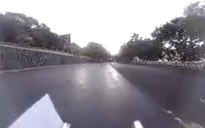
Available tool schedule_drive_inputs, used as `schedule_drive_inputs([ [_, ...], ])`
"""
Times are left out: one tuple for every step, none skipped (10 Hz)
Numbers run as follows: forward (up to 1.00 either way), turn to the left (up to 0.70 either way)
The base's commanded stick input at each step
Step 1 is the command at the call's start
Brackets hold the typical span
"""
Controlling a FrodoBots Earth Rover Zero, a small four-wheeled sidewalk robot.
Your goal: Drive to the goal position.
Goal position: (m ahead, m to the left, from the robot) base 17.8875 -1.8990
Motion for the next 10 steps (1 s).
schedule_drive_inputs([
  [0.50,0.00],
  [0.50,0.00],
  [0.50,0.00],
  [0.50,0.00],
  [0.50,0.00],
  [0.50,0.00],
  [0.50,0.00],
  [0.50,0.00],
  [0.50,0.00],
  [0.50,0.00],
])
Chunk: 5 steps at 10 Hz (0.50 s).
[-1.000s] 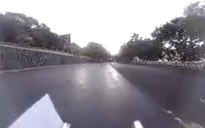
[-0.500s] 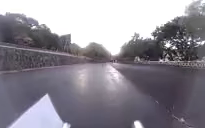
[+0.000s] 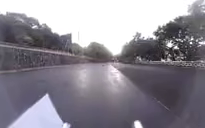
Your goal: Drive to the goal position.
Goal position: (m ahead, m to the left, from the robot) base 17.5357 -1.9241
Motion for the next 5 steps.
schedule_drive_inputs([
  [0.50,0.00],
  [0.50,0.00],
  [0.50,0.00],
  [0.50,0.00],
  [0.50,0.00],
])
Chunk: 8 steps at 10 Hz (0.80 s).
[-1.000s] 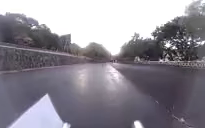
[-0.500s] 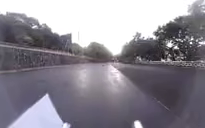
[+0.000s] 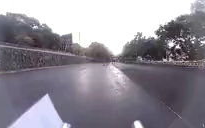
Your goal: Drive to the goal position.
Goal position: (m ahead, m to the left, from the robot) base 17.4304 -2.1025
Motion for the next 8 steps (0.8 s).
schedule_drive_inputs([
  [0.50,0.00],
  [0.50,0.00],
  [0.50,0.00],
  [0.50,0.00],
  [0.50,0.00],
  [0.50,0.00],
  [0.50,0.00],
  [0.50,0.00],
])
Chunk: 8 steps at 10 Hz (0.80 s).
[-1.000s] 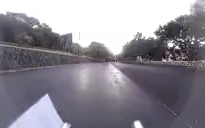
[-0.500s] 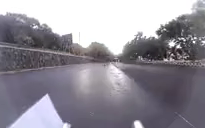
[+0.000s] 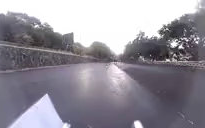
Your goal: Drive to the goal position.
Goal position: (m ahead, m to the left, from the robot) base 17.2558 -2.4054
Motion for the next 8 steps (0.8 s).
schedule_drive_inputs([
  [0.50,0.00],
  [0.50,0.00],
  [0.50,0.00],
  [0.50,0.00],
  [0.50,0.00],
  [0.50,0.00],
  [0.50,0.00],
  [0.50,0.00],
])
